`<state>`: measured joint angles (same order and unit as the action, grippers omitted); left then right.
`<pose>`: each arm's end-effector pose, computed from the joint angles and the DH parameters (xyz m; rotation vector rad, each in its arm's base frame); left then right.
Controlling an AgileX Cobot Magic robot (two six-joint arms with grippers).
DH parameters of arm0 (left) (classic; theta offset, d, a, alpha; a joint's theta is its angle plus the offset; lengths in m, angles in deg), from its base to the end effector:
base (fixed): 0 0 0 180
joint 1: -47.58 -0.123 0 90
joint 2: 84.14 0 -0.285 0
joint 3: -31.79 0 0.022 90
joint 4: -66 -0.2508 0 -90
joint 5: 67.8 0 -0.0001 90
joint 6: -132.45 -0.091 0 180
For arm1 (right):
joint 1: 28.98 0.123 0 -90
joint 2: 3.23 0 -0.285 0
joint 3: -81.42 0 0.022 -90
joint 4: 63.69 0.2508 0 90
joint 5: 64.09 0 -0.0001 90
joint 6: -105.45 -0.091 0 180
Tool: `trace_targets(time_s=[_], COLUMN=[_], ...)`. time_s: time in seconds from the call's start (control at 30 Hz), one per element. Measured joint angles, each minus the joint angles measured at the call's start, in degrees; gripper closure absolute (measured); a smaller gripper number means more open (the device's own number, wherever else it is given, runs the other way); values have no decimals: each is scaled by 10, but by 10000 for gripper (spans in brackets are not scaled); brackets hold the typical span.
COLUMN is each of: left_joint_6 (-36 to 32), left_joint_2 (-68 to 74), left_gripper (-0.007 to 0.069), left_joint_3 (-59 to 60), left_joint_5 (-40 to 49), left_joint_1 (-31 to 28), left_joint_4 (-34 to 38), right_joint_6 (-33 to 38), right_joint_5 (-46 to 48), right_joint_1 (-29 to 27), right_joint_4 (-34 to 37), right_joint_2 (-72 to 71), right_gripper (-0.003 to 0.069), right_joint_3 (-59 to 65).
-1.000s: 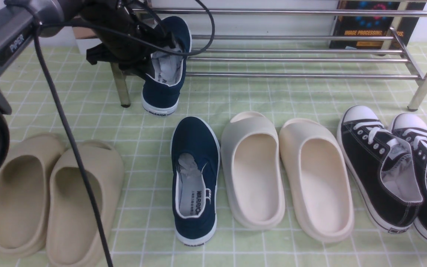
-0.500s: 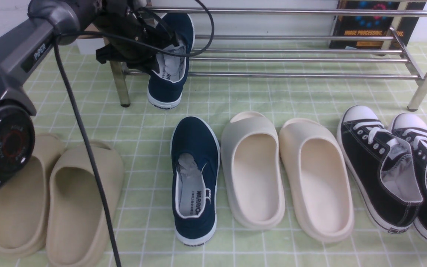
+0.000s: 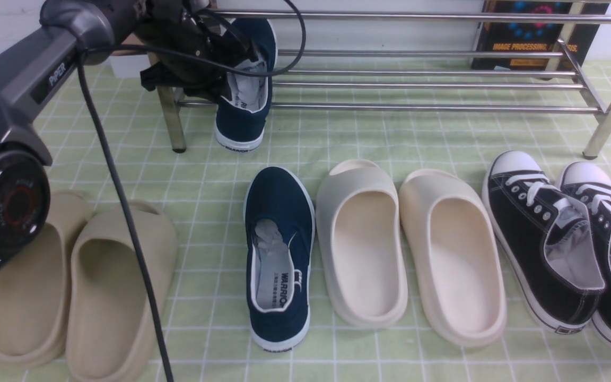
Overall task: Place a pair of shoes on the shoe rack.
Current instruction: Use the left arm to put a shoe into the shoe rack
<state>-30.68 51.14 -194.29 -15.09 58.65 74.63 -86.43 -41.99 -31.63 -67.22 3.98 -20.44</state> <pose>0.4975 -0.1084 0.2782 -0.1892 2.4975 -0.3929 0.0521 -0.0045 0.1737 0.1998 1.8642 0.0499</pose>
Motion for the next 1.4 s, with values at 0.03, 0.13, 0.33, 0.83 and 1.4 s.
trace_targets(time_s=[0.03, 0.13, 0.33, 0.83, 1.4], left_joint_6=[0, 1, -10, -97, -47], left_joint_2=[-1, -8, -39, -98, -27], left_gripper=[501, 431, 363, 638, 638], left_joint_3=[0, 0, -3, 21, 98], left_joint_5=[-2, -6, 4, 184, 71], left_joint_1=[0, 0, -1, 53, 74], left_joint_4=[1, 0, -8, -22, -86], right_joint_6=[0, 0, 0, 0, 0], right_joint_5=[0, 0, 0, 0, 0], right_joint_1=[0, 0, 0, 0, 0], right_joint_4=[0, 0, 0, 0, 0], right_joint_2=[0, 0, 0, 0, 0], right_gripper=[419, 419, 419, 419, 419], right_joint_3=[0, 0, 0, 0, 0])
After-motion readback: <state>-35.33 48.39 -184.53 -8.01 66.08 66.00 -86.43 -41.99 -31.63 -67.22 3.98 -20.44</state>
